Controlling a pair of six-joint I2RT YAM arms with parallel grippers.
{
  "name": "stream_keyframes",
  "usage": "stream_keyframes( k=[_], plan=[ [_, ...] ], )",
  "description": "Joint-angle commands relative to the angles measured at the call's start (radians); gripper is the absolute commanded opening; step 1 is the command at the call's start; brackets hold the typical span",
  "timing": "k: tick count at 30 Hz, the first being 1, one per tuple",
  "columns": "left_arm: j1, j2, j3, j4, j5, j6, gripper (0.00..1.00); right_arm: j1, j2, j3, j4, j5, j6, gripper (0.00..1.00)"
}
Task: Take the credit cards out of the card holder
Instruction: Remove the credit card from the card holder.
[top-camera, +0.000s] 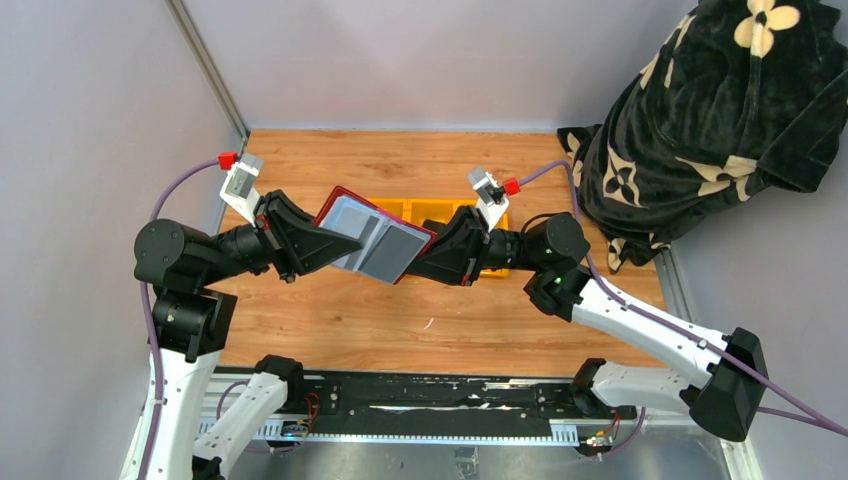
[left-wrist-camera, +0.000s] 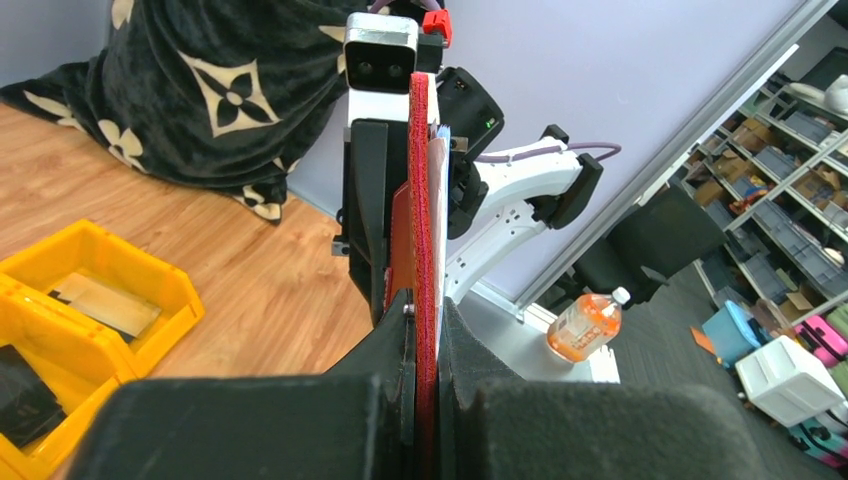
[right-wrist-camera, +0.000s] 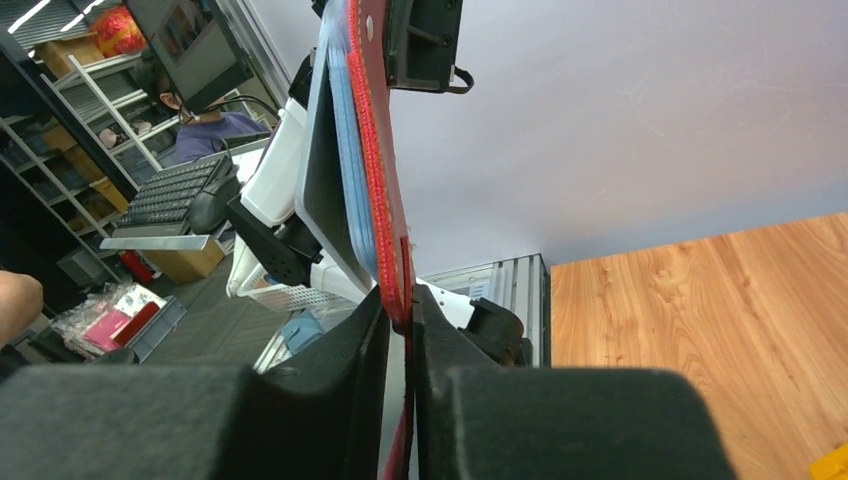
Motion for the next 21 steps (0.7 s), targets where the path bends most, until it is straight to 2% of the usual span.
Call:
stream_keyframes(
  k=[1,7,8,9,10,13,21],
  plan=[
    [-0.003,-0.008,0.020,0.009,0.004,0.003,0.00,-0.003,-0.017,0.025,0.063,0.014,0.006,0.13],
    [-0.003,-0.010,0.025,0.008,0.004,-0.002,0.00,-0.002,-0.022,0.020,0.079,0.016,-0.001,0.04],
    [-0.003,-0.011,0.023,0.007,0.003,-0.002,0.00,-0.002,-0.018,0.029,0.079,0.025,0.003,0.06],
    [-0.003,-0.012,0.020,0.006,0.002,-0.002,0.00,0.000,-0.005,0.040,0.079,0.034,0.006,0.16],
    [-0.003,-0.012,0.019,0.006,0.002,-0.002,0.00,0.002,0.003,0.049,0.077,0.043,0.007,0.21],
    [-0.003,-0.011,0.019,0.006,0.001,-0.006,0.00,0.013,0.043,0.096,0.071,0.068,0.009,0.30],
    [-0.003,-0.018,0.023,-0.007,0.006,0.012,0.00,0.065,0.084,0.117,0.138,0.070,0.017,0.29]
  ],
)
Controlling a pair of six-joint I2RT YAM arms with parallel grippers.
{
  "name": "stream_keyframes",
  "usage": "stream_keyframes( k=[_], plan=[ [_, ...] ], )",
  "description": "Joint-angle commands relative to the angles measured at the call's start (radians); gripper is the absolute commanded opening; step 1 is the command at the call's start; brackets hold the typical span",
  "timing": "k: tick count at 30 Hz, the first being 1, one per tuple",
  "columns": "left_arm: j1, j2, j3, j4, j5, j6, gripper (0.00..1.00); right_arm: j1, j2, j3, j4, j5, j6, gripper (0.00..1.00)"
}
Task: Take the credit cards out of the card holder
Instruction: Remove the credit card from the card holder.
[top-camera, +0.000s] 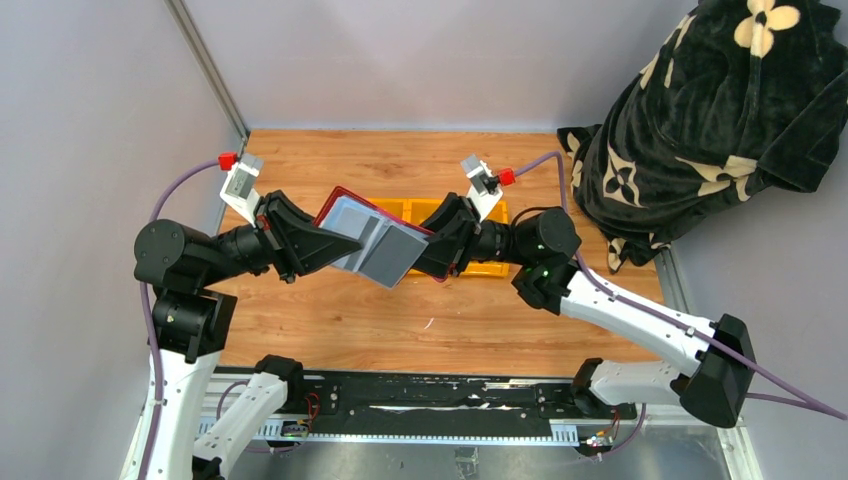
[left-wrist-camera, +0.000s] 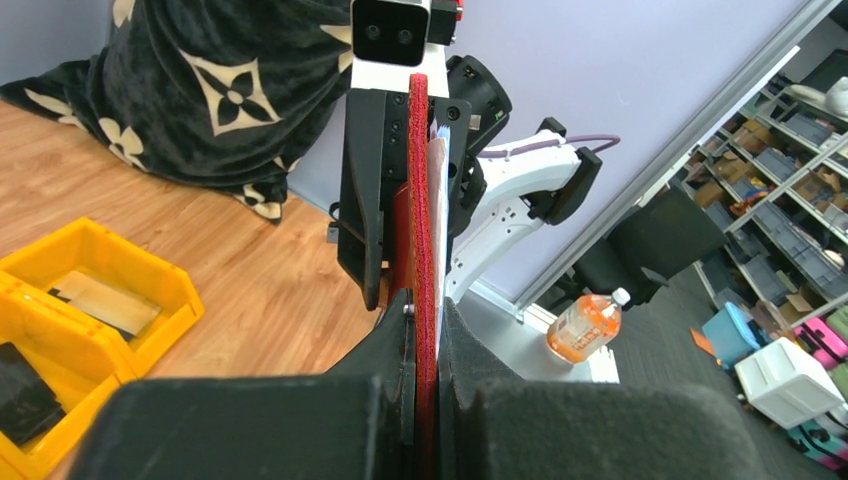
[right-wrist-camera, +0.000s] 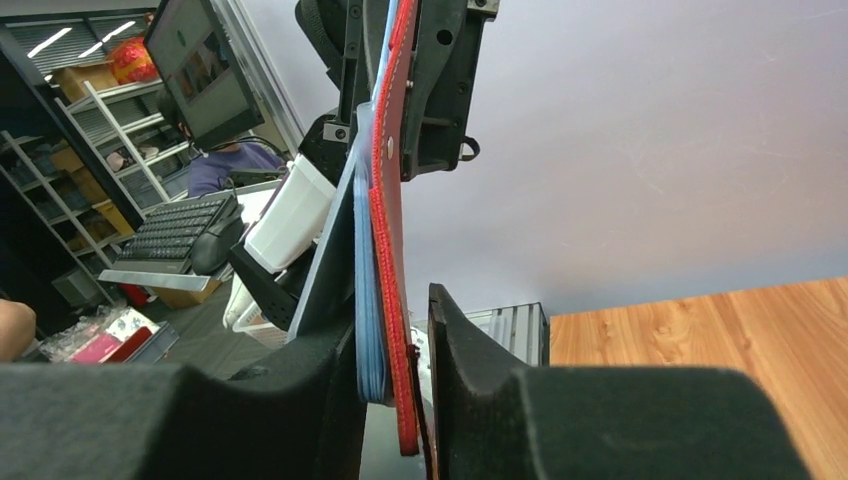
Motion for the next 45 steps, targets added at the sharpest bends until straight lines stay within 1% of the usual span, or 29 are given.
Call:
stream_keyframes(
  k=[1,2,3,4,5,6,7,8,9,11,13,15,17,18,22,23,26,29,31,33,35,37,39,42,44,45],
  plan=[
    [-0.003,-0.018,0.018,-0.008,0.008,0.029,0.00,0.039,0.014,0.037,0.069,0.012,0.005,0.29],
    [-0.003,-0.021,0.015,-0.024,0.000,0.052,0.02,0.051,0.022,0.043,0.070,0.016,0.003,0.24],
    [-0.003,-0.024,0.011,-0.046,-0.011,0.090,0.15,0.066,0.033,0.057,0.050,0.021,-0.001,0.16],
    [-0.003,-0.027,0.009,-0.068,-0.022,0.139,0.34,0.076,0.048,0.091,0.001,0.034,-0.008,0.06],
    [-0.003,-0.032,0.010,-0.103,-0.029,0.204,0.52,0.083,0.060,0.110,-0.072,0.045,-0.016,0.00],
    [-0.003,-0.038,0.015,-0.154,-0.054,0.295,0.75,0.090,0.070,0.157,-0.184,0.080,-0.035,0.00],
    [-0.003,-0.046,0.022,-0.218,-0.090,0.387,0.85,0.097,0.073,0.192,-0.306,0.144,-0.069,0.00],
    [-0.003,-0.058,0.025,-0.273,-0.145,0.467,0.93,0.113,0.074,0.225,-0.428,0.200,-0.123,0.00],
    [-0.003,-0.070,0.025,-0.301,-0.183,0.542,0.95,0.128,0.075,0.261,-0.560,0.284,-0.180,0.00],
    [-0.002,-0.099,0.008,-0.328,-0.198,0.678,1.00,0.159,0.084,0.329,-0.772,0.462,-0.291,0.00],
    [-0.003,-0.130,-0.025,-0.335,-0.196,0.810,1.00,0.195,0.111,0.400,-0.954,0.625,-0.366,0.00],
    [-0.003,-0.158,-0.061,-0.317,-0.217,0.882,1.00,0.246,0.158,0.495,-1.079,0.811,-0.467,0.00],
    [-0.003,-0.179,-0.091,-0.309,-0.230,0.960,1.00,0.291,0.209,0.581,-1.152,0.968,-0.517,0.00],
    [-0.003,-0.190,-0.107,-0.295,-0.244,0.977,1.00,0.306,0.232,0.629,-1.185,1.016,-0.542,0.00],
    [-0.003,-0.233,-0.218,-0.196,-0.284,0.988,1.00,0.380,0.321,0.743,-1.189,1.156,-0.633,0.00],
    [-0.003,-0.239,-0.248,-0.159,-0.309,0.985,1.00,0.411,0.362,0.786,-1.198,1.212,-0.663,0.00],
    [-0.003,-0.246,-0.275,-0.106,-0.389,0.962,1.00,0.463,0.441,0.903,-1.233,1.308,-0.730,0.00],
    [-0.003,-0.253,-0.298,-0.064,-0.373,0.891,1.00,0.505,0.502,0.989,-1.240,1.377,-0.781,0.00],
    [-0.003,-0.255,-0.310,-0.058,-0.369,0.871,1.00,0.516,0.532,1.026,-1.236,1.374,-0.799,0.00],
    [-0.003,-0.256,-0.303,-0.086,-0.393,0.897,0.99,0.522,0.540,1.029,-1.236,1.361,-0.804,0.00],
    [-0.003,-0.261,-0.281,-0.136,-0.417,0.933,0.97,0.521,0.509,0.988,-1.226,1.362,-0.801,0.00],
    [-0.003,-0.273,-0.259,-0.206,-0.416,0.986,0.94,0.515,0.449,0.905,-1.177,1.317,-0.800,0.00],
    [-0.003,-0.289,-0.248,-0.259,-0.389,1.012,0.92,0.503,0.373,0.802,-1.115,1.230,-0.792,0.00],
    [-0.002,-0.296,-0.204,-0.349,-0.317,1.036,0.89,0.428,0.268,0.685,-1.084,0.928,-0.747,0.00],
    [-0.003,-0.278,-0.165,-0.411,-0.273,1.042,0.85,0.373,0.210,0.615,-1.073,0.775,-0.674,0.00],
    [-0.003,-0.268,-0.149,-0.428,-0.263,1.029,0.81,0.350,0.181,0.587,-1.063,0.717,-0.654,0.00]
  ],
)
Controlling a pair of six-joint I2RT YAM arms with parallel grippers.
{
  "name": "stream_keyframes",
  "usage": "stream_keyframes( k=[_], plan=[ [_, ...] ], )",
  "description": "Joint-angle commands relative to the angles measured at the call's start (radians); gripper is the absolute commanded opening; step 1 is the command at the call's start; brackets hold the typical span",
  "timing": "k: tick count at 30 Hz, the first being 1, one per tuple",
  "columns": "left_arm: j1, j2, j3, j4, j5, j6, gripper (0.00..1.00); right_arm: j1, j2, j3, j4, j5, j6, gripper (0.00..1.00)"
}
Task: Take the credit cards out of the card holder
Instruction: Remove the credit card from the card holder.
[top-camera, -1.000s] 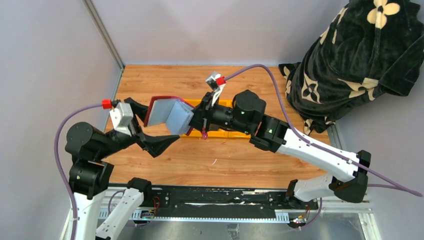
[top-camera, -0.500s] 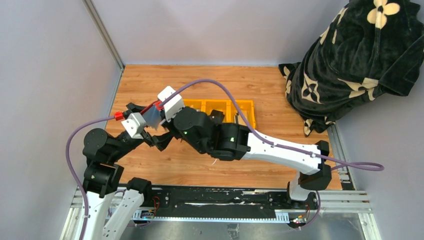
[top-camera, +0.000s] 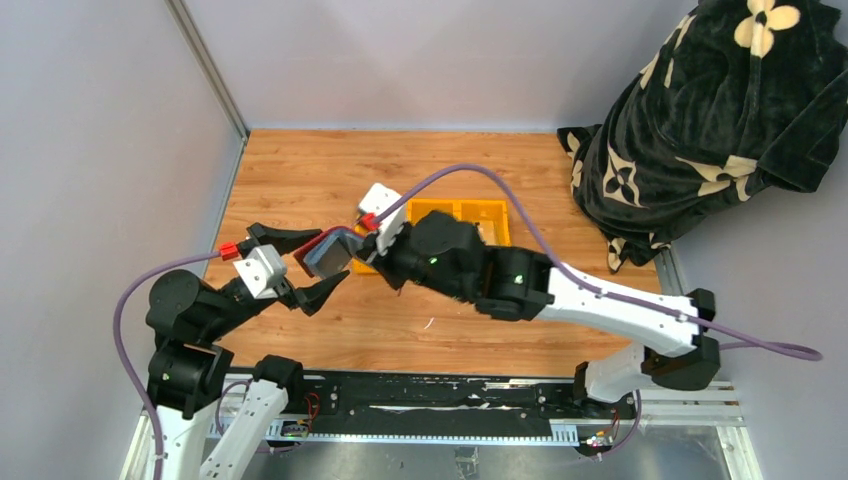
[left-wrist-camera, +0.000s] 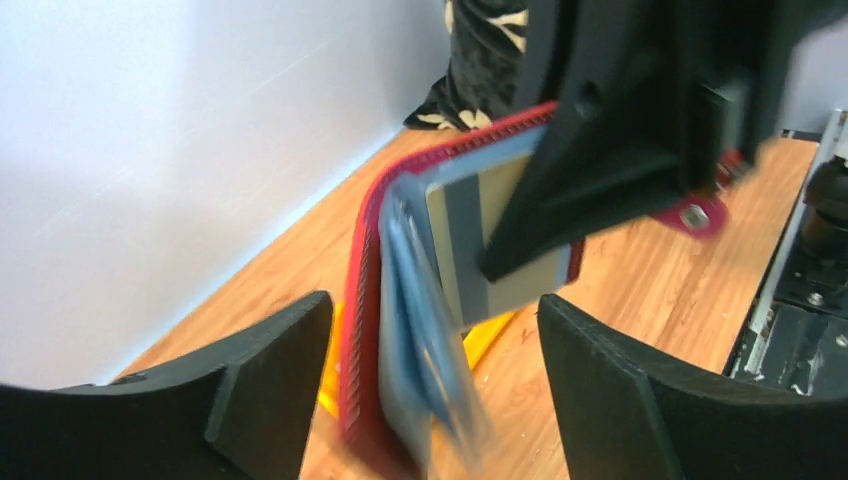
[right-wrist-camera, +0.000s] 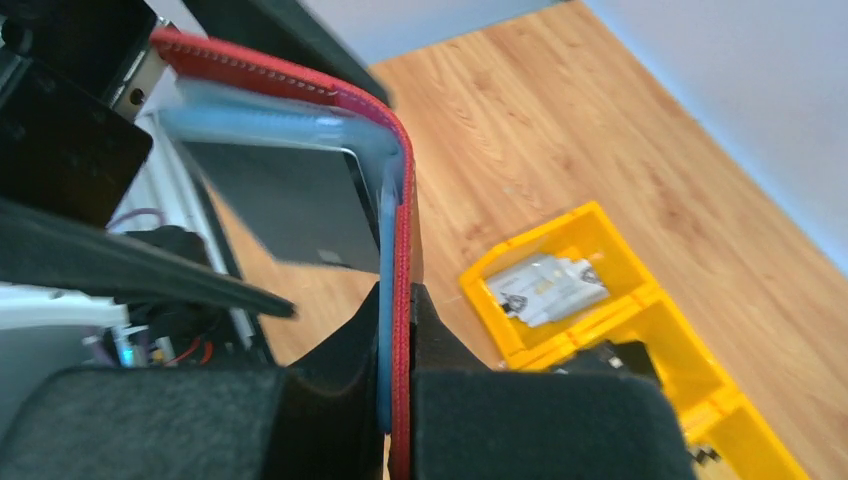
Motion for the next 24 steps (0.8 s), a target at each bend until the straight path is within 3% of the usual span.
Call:
stream_keyframes(
  k=[1,4,6,10,15,24],
  plan=[
    [-0.003,0.020,0.074,-0.120,0.085,0.010,0.76,-0.109,-0.140,-0.101,0.100,-0.380,0.104,0.00],
    [-0.003,0.040,0.099,-0.109,0.122,-0.048,0.54,-0.144,-0.221,-0.162,0.122,-0.535,0.104,0.00],
    [-0.003,0.053,0.114,-0.082,0.160,-0.104,0.49,-0.163,-0.256,-0.188,0.127,-0.584,0.104,0.00],
    [-0.003,0.098,0.131,0.009,0.270,-0.313,0.42,-0.187,-0.285,-0.202,0.133,-0.666,0.120,0.00],
    [-0.003,0.124,0.139,0.109,0.341,-0.471,0.32,-0.200,-0.290,-0.210,0.137,-0.766,0.117,0.00],
    [-0.003,0.180,0.212,0.057,0.505,-0.530,0.11,-0.304,-0.313,-0.269,0.231,-0.991,0.199,0.00]
  ],
)
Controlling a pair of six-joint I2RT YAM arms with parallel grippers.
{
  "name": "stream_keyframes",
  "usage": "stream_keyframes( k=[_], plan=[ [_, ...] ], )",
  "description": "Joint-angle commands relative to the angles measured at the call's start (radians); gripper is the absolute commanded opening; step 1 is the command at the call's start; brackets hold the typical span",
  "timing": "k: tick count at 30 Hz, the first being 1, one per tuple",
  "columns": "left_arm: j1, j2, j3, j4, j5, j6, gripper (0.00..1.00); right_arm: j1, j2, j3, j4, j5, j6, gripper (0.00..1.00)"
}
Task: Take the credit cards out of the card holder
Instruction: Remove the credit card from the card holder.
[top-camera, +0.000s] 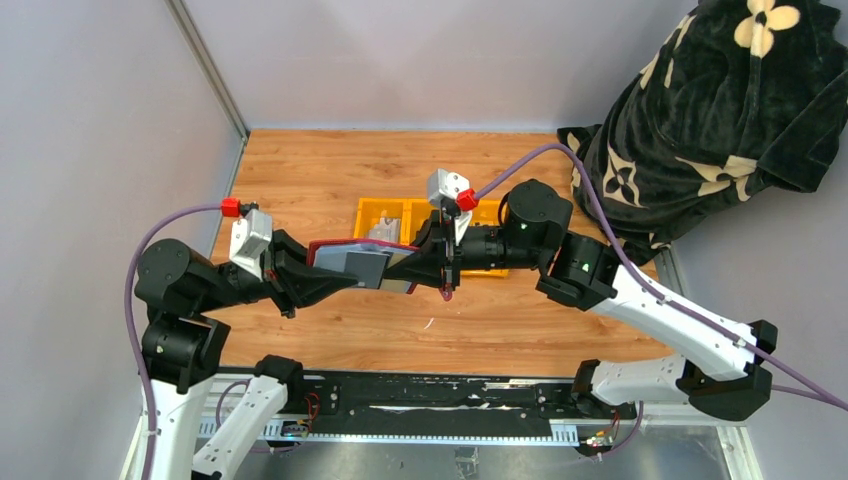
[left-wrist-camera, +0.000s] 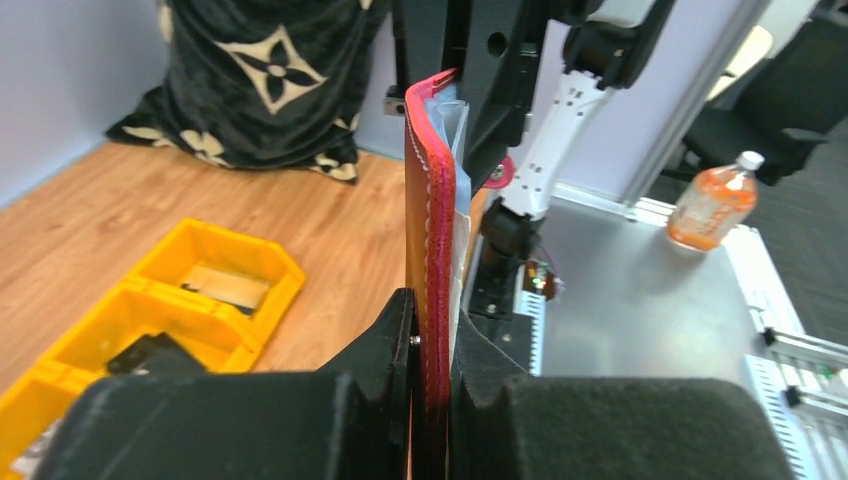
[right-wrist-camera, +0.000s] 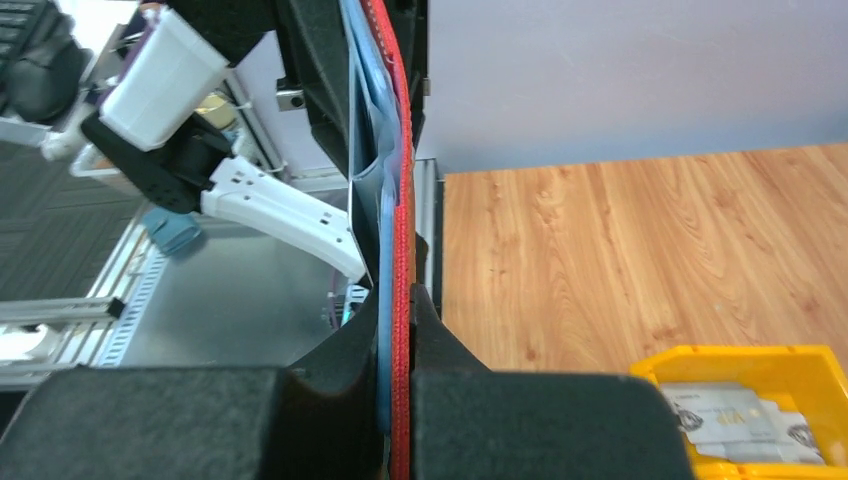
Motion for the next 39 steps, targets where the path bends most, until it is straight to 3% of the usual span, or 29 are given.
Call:
stream_keyframes(
  k=[1,4,8,15,24,28,32,39],
  plan=[
    [-0.003,0.023,0.038,0.030,0.106,-0.089,0.09,-0.056,-0.018,-0.045,0.084,-0.185,0.085,0.00],
    [-0.003,0.022,0.014,0.113,0.119,-0.188,0.07,-0.077,-0.013,-0.046,0.098,-0.233,0.103,0.00],
    [-0.003,0.031,0.021,0.130,0.111,-0.210,0.09,-0.121,-0.008,-0.031,0.071,-0.264,0.130,0.00],
    [-0.003,0.038,0.069,-0.025,0.009,-0.034,0.07,-0.161,-0.004,0.003,-0.054,-0.301,0.118,0.00],
    [-0.003,0.020,0.097,-0.098,-0.117,0.069,0.21,-0.171,-0.023,-0.010,-0.135,-0.296,0.076,0.00],
    [-0.003,0.025,0.102,-0.105,-0.111,0.065,0.21,-0.170,-0.027,-0.014,-0.139,-0.307,0.072,0.00],
    [-0.003,0.024,0.062,-0.027,-0.077,-0.006,0.16,-0.171,-0.024,-0.027,-0.076,-0.345,0.108,0.00],
    [-0.003,-0.010,-0.105,0.212,-0.032,-0.292,0.01,-0.171,-0.027,-0.094,0.179,-0.412,0.235,0.00]
  ],
)
